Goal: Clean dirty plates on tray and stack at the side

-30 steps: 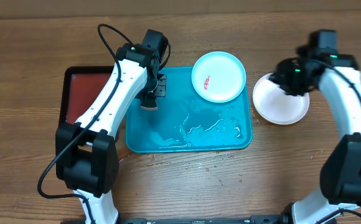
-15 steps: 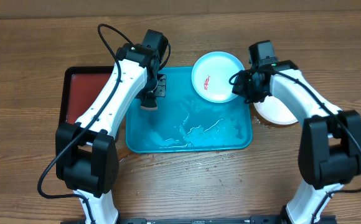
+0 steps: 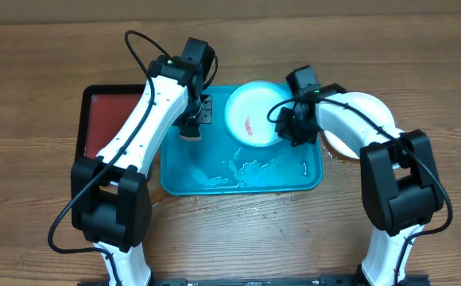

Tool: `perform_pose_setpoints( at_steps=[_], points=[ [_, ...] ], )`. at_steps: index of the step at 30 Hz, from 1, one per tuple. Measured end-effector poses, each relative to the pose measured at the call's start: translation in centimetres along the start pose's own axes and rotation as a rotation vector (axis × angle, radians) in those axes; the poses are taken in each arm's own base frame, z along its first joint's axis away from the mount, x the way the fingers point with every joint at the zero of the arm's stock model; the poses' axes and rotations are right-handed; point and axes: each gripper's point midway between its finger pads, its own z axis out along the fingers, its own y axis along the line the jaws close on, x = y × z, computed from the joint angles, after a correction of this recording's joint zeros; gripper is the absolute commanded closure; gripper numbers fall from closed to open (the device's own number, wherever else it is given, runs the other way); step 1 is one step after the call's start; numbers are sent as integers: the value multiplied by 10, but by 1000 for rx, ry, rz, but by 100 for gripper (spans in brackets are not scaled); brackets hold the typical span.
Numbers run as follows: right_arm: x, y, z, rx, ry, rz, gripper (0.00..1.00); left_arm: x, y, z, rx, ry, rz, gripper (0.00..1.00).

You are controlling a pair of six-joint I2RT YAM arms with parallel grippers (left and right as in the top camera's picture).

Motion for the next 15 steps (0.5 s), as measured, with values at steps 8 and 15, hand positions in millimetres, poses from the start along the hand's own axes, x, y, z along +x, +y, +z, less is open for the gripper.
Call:
perform_pose_setpoints(
  at_steps=[8,15],
  points=[
    [63,21,4,32,168,-100,67,0,0,0,0,0,0,96],
    [61,28,3,12,150,-268,53,0,0,0,0,0,0,96]
  ],
)
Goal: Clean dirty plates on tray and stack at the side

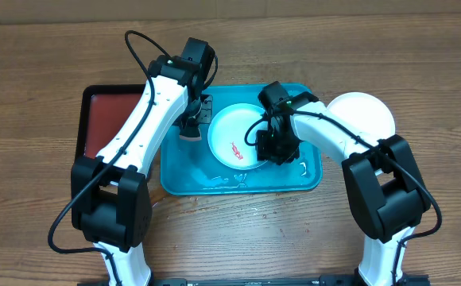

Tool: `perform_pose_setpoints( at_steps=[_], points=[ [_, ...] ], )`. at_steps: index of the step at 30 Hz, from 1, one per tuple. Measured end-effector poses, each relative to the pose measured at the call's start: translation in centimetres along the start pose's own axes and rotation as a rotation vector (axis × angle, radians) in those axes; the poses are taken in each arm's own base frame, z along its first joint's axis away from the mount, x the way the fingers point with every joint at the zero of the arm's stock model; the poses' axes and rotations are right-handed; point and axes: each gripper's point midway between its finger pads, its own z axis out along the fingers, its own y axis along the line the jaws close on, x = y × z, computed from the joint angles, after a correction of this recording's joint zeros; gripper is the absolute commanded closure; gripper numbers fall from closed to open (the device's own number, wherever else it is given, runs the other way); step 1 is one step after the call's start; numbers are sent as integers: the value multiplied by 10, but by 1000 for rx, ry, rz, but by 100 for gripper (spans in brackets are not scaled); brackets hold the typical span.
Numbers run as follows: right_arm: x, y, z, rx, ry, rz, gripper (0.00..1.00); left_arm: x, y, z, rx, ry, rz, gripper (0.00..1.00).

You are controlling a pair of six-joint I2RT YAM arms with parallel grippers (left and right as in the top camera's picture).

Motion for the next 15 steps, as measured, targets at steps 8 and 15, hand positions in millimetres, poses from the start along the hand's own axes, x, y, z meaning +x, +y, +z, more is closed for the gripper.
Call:
perform_pose_setpoints(
  at_steps=[8,15],
  points=[
    [-63,-19,-11,72,-240,-175,46,0,0,0,0,0,0,96],
    [-84,-20,-11,96,-311,-262,50,0,0,0,0,0,0,96]
  ],
)
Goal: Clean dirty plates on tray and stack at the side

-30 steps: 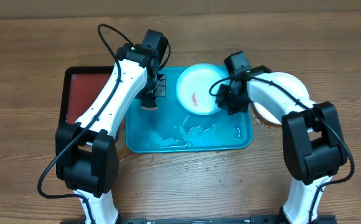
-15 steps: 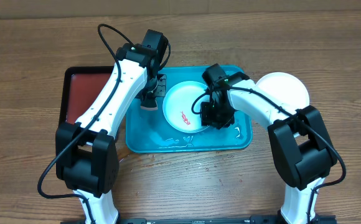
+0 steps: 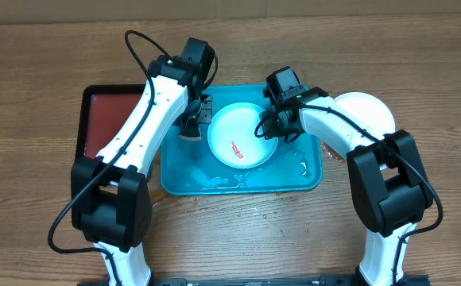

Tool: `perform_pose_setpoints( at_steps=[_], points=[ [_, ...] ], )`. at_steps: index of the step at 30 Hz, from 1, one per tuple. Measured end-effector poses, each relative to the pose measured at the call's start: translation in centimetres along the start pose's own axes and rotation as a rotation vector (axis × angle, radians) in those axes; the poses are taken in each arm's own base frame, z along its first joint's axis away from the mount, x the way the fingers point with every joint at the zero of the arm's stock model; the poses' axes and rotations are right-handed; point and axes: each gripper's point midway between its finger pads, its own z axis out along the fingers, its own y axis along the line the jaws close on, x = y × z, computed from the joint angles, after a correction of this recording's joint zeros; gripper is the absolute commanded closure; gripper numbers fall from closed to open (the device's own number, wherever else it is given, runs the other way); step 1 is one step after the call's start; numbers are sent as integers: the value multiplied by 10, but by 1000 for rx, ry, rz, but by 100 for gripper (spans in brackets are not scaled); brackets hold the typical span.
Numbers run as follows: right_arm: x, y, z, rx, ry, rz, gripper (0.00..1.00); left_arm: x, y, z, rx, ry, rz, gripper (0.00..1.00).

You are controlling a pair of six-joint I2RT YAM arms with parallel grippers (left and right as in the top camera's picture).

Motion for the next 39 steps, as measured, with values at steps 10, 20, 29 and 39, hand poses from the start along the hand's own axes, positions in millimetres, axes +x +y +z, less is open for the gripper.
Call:
perform_pose_setpoints(
  at_steps=[10,20,29,39],
  points=[
    [-12,1,4,-5,-48,-2,86,-5,-1,0,6,-18,-2,96],
    [6,10,0,-58,49,258,96,-11,-12,-1,65,-39,-12,96],
    [25,43,2,-117,106,427,96,-5,-23,17,121,-31,-13,95],
    [30,58,2,-157,128,439,96,12,-24,60,130,-26,-4,96]
  ],
)
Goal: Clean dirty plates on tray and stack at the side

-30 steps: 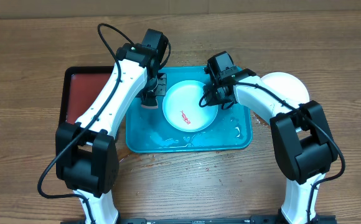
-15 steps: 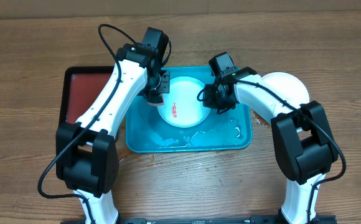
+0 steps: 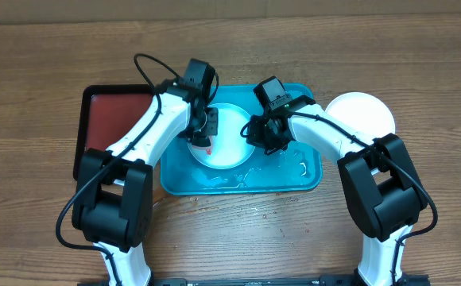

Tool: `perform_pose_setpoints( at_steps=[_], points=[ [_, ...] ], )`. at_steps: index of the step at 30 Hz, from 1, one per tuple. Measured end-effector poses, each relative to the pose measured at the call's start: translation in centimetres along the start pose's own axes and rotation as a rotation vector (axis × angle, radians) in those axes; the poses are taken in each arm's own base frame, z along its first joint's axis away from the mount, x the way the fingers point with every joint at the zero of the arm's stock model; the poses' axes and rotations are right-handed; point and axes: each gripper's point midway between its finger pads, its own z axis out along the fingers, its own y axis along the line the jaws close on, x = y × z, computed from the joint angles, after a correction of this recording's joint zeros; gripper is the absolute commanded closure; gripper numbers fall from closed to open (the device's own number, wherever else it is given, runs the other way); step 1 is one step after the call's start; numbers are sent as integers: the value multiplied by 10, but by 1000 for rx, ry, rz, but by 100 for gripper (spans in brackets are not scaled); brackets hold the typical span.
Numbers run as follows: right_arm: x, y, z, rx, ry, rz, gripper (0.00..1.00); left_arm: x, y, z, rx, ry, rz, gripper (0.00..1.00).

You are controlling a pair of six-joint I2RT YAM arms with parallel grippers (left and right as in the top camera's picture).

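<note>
A white plate (image 3: 230,143) lies in the teal tray (image 3: 290,179), towards its left half. A small red smear (image 3: 207,149) shows on the plate's left part. My left gripper (image 3: 202,137) is down over that left part, shut on a small pale sponge that its fingers mostly hide. My right gripper (image 3: 257,137) sits at the plate's right rim and looks shut on it. Water glints on the tray floor in front of the plate.
A white clean plate (image 3: 363,111) rests on the table to the right of the teal tray, behind my right arm. A dark tray with a red floor (image 3: 110,119) lies to the left. Wooden table all around.
The plate has shifted left in the teal tray, with my right gripper still at its right rim. My left gripper has come from beside the plate to over its left part, above the red smear.
First my right gripper held the smeared plate at the tray's far right edge. Then the plate was in the middle of the tray, while my left gripper stayed at the tray's left. Now the plate is further left and my left gripper is on it.
</note>
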Motion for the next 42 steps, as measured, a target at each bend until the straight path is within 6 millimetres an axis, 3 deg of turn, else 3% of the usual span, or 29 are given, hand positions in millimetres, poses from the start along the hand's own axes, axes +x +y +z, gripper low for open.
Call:
perform_pose_setpoints(
  at_steps=[6,15,18,22,26,29,33,36,39,42],
  points=[
    [2,2,1,-8,8,-5,96,23,2,16,12,57,28,96],
    [3,3,1,-13,12,-9,96,32,-32,15,180,86,143,96],
    [3,3,1,-14,11,-8,96,26,-40,14,217,58,157,96],
    [3,3,1,-15,13,-9,96,2,-45,14,223,-45,177,96],
    [3,3,1,-16,15,-9,96,-19,-25,16,95,-132,115,96],
    [3,3,1,-16,14,-9,96,-20,-6,17,-8,-143,42,96],
    [3,3,1,-16,15,-9,96,-2,10,18,-87,-75,-11,96],
    [4,3,1,-16,15,-9,96,21,11,18,-82,22,-12,96],
    [4,3,1,-17,17,-10,96,37,-1,18,-2,100,26,96],
    [5,3,1,-18,18,-10,96,48,-28,14,164,151,111,96]
  ],
)
